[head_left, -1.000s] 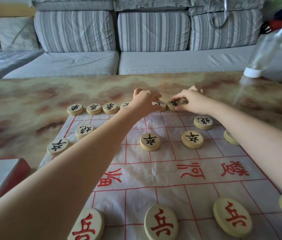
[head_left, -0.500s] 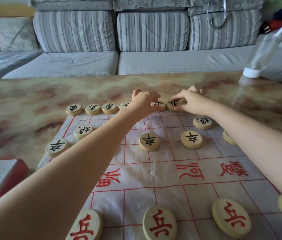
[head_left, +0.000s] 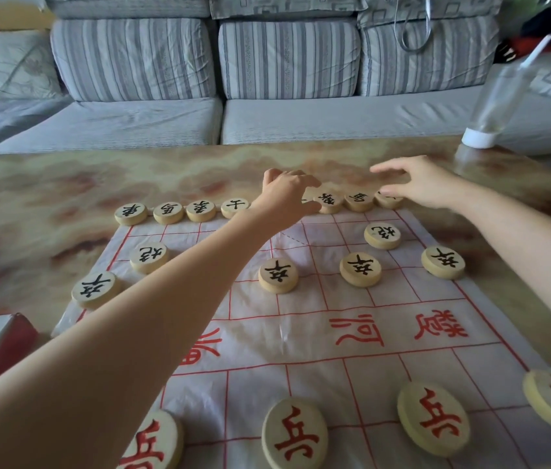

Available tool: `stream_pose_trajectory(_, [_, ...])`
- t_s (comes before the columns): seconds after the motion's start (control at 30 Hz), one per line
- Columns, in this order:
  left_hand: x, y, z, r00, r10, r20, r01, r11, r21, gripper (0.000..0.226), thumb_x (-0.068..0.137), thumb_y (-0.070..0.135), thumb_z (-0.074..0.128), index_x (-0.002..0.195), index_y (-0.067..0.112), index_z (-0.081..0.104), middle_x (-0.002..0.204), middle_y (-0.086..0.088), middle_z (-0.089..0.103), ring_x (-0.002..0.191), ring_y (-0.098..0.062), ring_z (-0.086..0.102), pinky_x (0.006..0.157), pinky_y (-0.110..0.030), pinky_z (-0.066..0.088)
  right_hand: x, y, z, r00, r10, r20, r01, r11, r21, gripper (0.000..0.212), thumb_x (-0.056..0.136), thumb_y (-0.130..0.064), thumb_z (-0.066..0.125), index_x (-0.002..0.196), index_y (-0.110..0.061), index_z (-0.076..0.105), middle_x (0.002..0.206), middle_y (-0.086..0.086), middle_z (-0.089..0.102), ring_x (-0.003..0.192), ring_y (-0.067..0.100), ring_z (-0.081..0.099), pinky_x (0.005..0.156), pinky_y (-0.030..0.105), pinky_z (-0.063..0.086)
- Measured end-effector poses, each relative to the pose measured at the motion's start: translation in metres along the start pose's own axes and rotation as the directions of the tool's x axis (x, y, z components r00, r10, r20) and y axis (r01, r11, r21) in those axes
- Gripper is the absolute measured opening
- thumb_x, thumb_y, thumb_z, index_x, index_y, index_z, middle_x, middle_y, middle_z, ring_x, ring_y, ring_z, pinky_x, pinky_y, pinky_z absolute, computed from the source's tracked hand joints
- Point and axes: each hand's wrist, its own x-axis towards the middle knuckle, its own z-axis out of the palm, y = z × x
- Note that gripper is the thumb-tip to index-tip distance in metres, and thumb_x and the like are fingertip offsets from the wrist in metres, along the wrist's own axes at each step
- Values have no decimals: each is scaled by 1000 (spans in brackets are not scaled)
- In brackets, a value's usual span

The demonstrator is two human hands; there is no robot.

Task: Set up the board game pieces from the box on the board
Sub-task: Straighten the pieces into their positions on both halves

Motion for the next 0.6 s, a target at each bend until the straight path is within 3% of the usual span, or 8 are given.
stream_pose_trajectory(0.07, [7, 13, 3, 1000, -2, 14, 2, 1000, -8, 44, 86, 35, 59, 127, 18, 53, 126, 2, 59, 120, -15, 50, 104, -30, 17, -5, 12, -6, 999, 35, -2, -35, 999, -3, 41, 83, -20, 66, 119, -38, 58, 136, 10, 49, 129, 23, 41, 109, 37, 31])
stream_pose_trajectory(0.23, [24, 40, 18, 998, -12, 63, 12, 1000, 10, 44, 85, 35, 60, 126, 19, 54, 126, 2, 60, 119, -16, 51, 101, -29, 22, -10, 16, -4, 999, 47, 2, -47, 998, 33, 41, 84, -13, 66, 125, -19, 60, 131, 8, 55, 122, 21, 48, 88, 22, 30])
stream_pose_trajectory(0.4, [36, 55, 28, 995, -12, 100, 10, 1000, 21, 48, 84, 42, 60, 127, 21, 53, 125, 3, 61, 118, -17, 52, 99, -30, 22, -7, 10, 0, 998, 64, 24, -64, 997, 33, 47, 79, -25, 72, 123, -22, 60, 128, 9, 56, 115, 28, 54, 86, 32, 42])
stream_pose_trajectory(0.5, [37, 57, 29, 995, 11, 97, -11, 1000, -2, 45, 86, 41, 58, 126, 22, 55, 125, 5, 61, 118, -15, 51, 101, -29, 21, -5, 9, 4, 997, 67, -26, -66, 996, 66, 52, 73, -33, 76, 122, -19, 61, 127, 9, 56, 114, 23, 52, 84, 29, 39])
stream_pose_trajectory(0.6, [36, 57, 30, 996, -1, 89, 3, 1000, -20, 43, 86, 44, 57, 122, 20, 58, 124, 3, 61, 118, -17, 51, 102, -30, 21, -4, 9, 6, 994, 70, -79, -66, 996, 62, 51, 72, -33, 77, 118, -16, 63, 125, 8, 57, 100, 17, 50, 81, 25, 34])
